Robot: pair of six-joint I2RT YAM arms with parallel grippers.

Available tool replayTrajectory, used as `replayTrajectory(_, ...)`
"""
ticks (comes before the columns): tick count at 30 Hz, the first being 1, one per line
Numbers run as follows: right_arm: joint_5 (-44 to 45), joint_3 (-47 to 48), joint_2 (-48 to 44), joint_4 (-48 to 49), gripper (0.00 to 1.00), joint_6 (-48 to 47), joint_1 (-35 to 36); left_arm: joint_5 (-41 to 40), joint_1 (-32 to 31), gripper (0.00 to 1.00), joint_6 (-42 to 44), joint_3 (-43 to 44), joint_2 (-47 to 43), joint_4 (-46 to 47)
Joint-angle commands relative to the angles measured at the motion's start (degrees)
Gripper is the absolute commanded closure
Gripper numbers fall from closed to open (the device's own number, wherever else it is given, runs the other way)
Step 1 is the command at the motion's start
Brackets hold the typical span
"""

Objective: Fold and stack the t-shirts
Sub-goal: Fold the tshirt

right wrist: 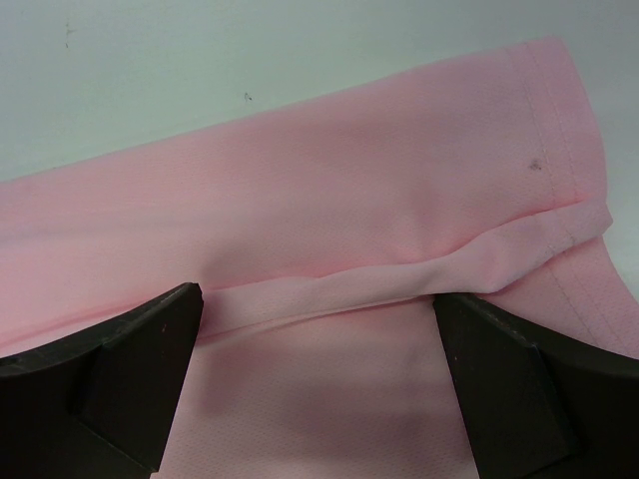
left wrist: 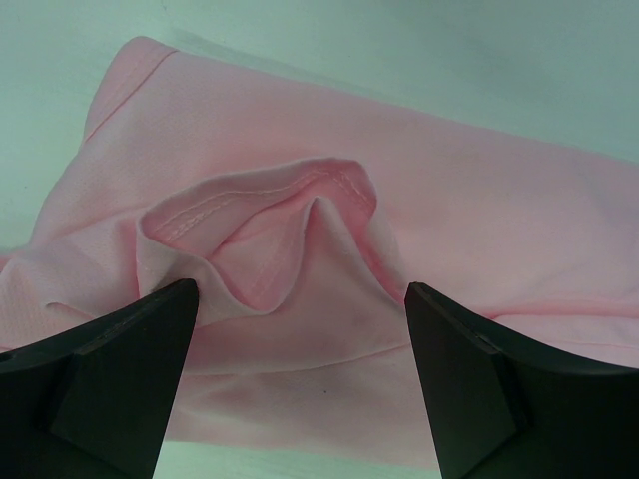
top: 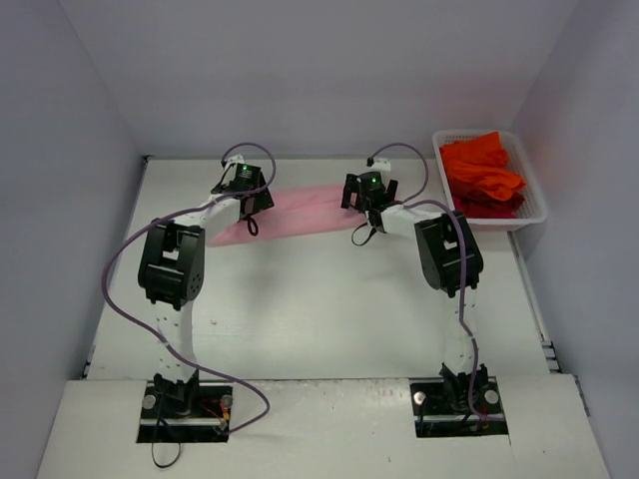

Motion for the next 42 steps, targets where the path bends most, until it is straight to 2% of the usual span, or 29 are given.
replayTrajectory(1, -0.6, -1.9, -1.6, -5.4, 0.0, 0.9, -0.4, -1.5, 1.1, 0.19, 1.5, 3.5, -0.6, 3.1)
replayTrajectory(16, -0.6, -1.9, -1.4, -5.3, 0.0, 0.8, -0.4, -1.0, 2.9, 0.19, 3.1, 10.1, 2.8, 3.1)
replayTrajectory(28, -1.0, -1.8, -1.2, -5.2, 0.0, 0.7, -0.5, -0.3, 3.0, 0.19, 3.0, 11.2, 4.5, 3.5)
replayTrajectory(42, -1.3, -3.2, -1.4, -4.7, 0.0, 1.1, -0.3, 1.7, 2.2, 0.19, 2.4, 6.5, -4.3, 3.5)
